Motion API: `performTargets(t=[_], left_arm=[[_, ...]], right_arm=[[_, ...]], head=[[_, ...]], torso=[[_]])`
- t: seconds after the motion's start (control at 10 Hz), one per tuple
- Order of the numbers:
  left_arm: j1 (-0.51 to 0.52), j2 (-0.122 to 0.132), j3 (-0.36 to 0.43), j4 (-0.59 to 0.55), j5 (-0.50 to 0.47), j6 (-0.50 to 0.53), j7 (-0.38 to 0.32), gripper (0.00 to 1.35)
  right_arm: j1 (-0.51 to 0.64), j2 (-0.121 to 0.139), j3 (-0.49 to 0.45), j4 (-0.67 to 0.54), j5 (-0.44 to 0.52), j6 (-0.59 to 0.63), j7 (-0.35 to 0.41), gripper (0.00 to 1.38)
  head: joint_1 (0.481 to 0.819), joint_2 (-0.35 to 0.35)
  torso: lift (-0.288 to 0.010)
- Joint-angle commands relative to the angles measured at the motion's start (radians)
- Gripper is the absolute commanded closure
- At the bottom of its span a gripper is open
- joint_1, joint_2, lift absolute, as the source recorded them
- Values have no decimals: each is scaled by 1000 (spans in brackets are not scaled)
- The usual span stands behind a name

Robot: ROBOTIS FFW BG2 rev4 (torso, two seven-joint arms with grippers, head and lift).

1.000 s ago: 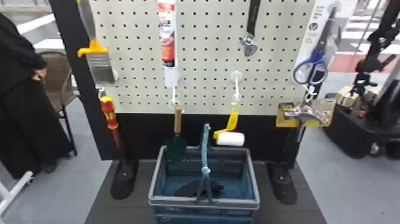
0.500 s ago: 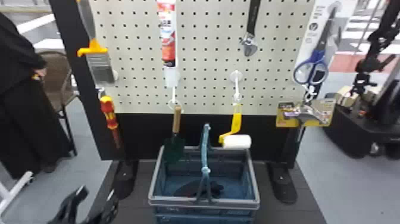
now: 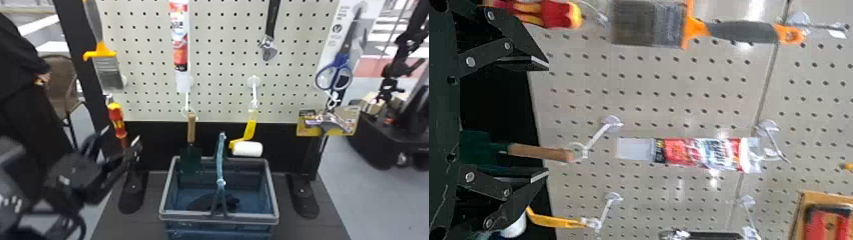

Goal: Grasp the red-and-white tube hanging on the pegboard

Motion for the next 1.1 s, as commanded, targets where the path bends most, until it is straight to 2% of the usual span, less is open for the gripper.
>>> performTargets(t=[0.0,0.3,0.4,0.6,0.8,1.0], left_arm=[[-130,24,-8,-27,5,131,-47,510],[-295,50,-10,-51,8,301,-83,509],[-334,51,-14,-22,66,341,-83,506],[-452,53,-53,81,85,354,-110,506],[-572,62,-100,241,108,358,-138,502],[-645,71,-137,270,108,383,-144,502]], right_arm=[[0,1,0,-1,3,2,0,311],[-3,1,0,-4,9,8,0,311],[-5,1,0,-4,11,8,0,311],[-5,1,0,-4,11,10,0,311],[-7,1,0,-4,12,10,0,311],[-11,-1,0,-4,14,13,0,311]], head=[[549,0],[549,0],[549,0],[549,0],[549,0],[549,0]], torso=[[-100],[-100],[-100],[-100],[-100],[-100]])
